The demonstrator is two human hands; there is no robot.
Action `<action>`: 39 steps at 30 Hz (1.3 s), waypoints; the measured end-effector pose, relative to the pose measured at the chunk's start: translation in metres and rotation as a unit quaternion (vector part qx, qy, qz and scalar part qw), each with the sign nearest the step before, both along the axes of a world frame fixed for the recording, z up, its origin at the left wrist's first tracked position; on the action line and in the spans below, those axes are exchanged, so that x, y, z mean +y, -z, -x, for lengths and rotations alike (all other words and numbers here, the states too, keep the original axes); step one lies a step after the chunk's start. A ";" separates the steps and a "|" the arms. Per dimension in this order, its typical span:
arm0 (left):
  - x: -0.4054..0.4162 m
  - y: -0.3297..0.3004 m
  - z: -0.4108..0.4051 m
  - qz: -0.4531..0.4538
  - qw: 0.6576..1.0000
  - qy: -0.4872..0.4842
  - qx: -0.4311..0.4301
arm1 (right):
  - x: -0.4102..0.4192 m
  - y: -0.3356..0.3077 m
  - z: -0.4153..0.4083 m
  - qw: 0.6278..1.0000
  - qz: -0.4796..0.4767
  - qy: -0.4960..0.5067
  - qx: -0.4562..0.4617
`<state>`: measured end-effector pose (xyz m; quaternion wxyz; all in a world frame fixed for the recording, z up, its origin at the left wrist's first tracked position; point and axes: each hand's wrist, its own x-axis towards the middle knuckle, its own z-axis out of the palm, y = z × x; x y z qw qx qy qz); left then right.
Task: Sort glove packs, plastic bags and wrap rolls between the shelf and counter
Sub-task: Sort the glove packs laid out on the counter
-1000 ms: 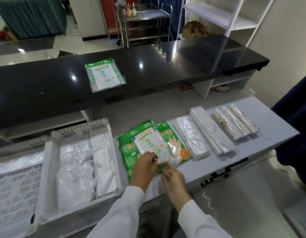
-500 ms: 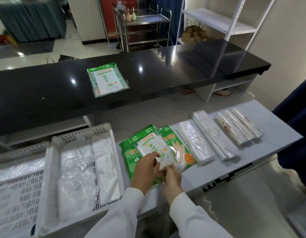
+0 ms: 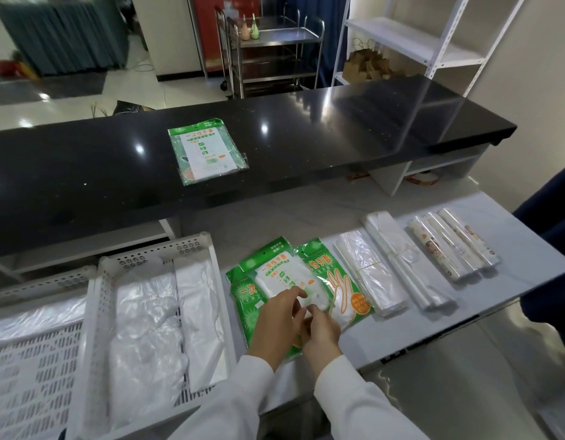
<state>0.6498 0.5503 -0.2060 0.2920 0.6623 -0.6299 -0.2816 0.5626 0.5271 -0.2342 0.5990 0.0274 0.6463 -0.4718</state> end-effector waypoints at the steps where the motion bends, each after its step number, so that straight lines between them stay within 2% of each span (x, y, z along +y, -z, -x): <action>1: 0.000 0.000 0.000 0.000 1.000 -0.001 0.003 | -0.002 0.001 0.000 1.000 -0.003 0.004 -0.005; 5: -0.003 0.000 0.000 0.002 1.000 -0.006 0.009 | -0.007 0.006 0.001 1.000 -0.013 -0.010 0.014; 11: -0.002 -0.001 0.000 0.016 1.000 -0.012 0.003 | -0.007 0.005 0.002 0.996 0.022 -0.042 0.076; 16: -0.004 0.000 0.000 0.018 0.999 -0.027 0.009 | -0.006 0.005 0.001 0.995 0.036 -0.058 0.068; 22: -0.006 0.000 -0.001 0.020 0.999 -0.022 0.015 | -0.009 0.010 -0.002 0.998 0.023 -0.032 0.040; 28: -0.008 0.000 -0.007 0.023 1.000 -0.004 0.015 | -0.017 0.012 -0.006 0.998 0.016 -0.017 0.050; 33: -0.007 0.001 -0.013 0.035 0.997 0.057 -0.025 | -0.016 0.012 -0.011 0.996 0.048 -0.009 0.075; 39: -0.008 0.004 -0.017 0.037 0.998 0.053 -0.016 | -0.017 0.017 -0.011 0.994 0.062 -0.016 0.085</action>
